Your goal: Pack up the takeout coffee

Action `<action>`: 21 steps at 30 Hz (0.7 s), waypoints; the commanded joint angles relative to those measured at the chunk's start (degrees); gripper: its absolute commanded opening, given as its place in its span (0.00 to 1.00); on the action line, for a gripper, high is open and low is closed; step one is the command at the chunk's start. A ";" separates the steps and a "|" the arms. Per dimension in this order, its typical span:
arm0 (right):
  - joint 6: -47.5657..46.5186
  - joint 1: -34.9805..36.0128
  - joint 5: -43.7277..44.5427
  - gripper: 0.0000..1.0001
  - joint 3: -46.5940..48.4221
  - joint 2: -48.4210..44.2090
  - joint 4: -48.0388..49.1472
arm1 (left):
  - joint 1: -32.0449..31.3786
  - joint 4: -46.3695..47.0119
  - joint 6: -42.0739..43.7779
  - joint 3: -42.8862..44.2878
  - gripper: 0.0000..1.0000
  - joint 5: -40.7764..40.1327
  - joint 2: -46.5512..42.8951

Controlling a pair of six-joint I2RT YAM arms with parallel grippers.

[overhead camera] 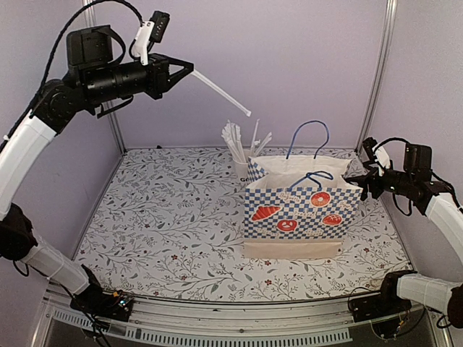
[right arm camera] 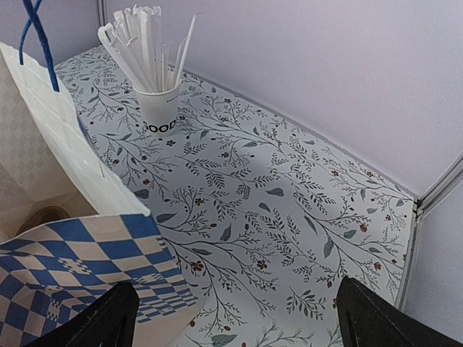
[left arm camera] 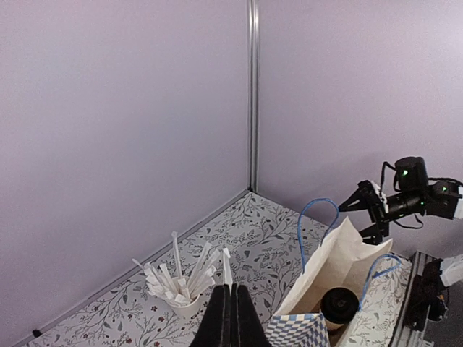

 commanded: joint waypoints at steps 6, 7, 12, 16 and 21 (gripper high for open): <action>-0.50 -0.33 1.08 0.99 -0.44 -0.05 -0.22 | -2.93 -8.15 -1.59 -1.37 0.00 20.37 -3.62; -0.47 -0.31 1.10 0.99 -0.44 -0.03 -0.22 | -3.89 -8.86 -1.33 -1.94 0.00 21.14 -3.49; -0.54 -0.32 1.43 0.99 -0.53 -0.04 -0.22 | -8.21 -9.10 -0.07 -5.38 0.00 19.65 -1.65; -0.54 -0.26 1.37 0.99 -0.53 0.01 -0.22 | -10.44 -7.66 0.93 -5.64 0.00 19.08 2.37; -0.63 -0.25 1.45 0.99 -0.62 -0.10 -0.22 | -13.15 -8.16 2.42 -2.12 0.00 16.93 11.11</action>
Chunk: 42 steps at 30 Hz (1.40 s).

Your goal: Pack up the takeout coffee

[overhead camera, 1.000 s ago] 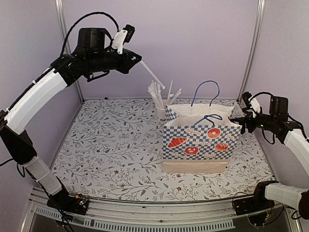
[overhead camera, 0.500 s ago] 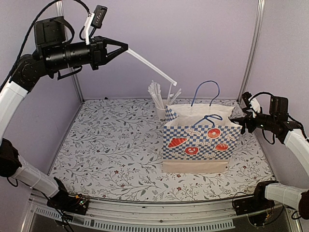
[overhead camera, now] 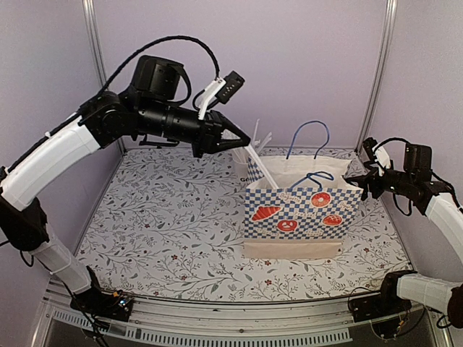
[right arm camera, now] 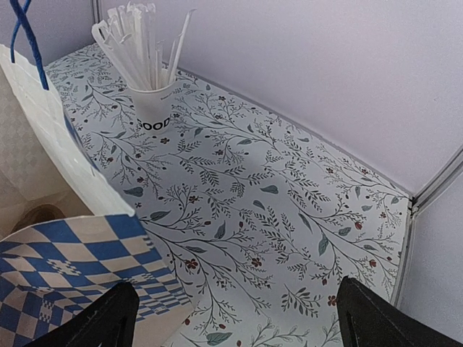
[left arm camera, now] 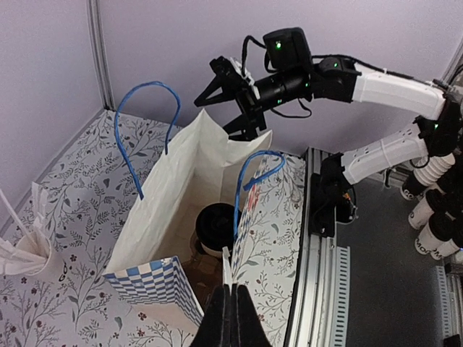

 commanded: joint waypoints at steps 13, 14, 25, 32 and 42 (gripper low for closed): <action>-0.15 -0.28 0.55 0.99 -0.62 -0.30 -0.20 | -4.56 -1.00 3.07 3.87 0.51 -16.65 8.91; -0.11 -0.32 0.73 0.99 -0.62 -0.33 -0.24 | -4.06 0.23 2.94 2.23 0.55 -18.28 7.54; 4.50 -0.33 7.41 0.99 8.38 1.06 -3.62 | 10.80 9.94 -2.13 -15.32 0.65 -29.82 -3.35; 10.64 -0.33 17.45 0.99 25.34 7.29 -7.14 | 17.57 14.90 0.38 -21.56 0.68 -37.03 -9.12; 20.06 -0.33 15.83 0.99 25.19 6.72 -2.93 | 23.37 26.50 -0.98 -35.27 0.68 -35.15 -15.71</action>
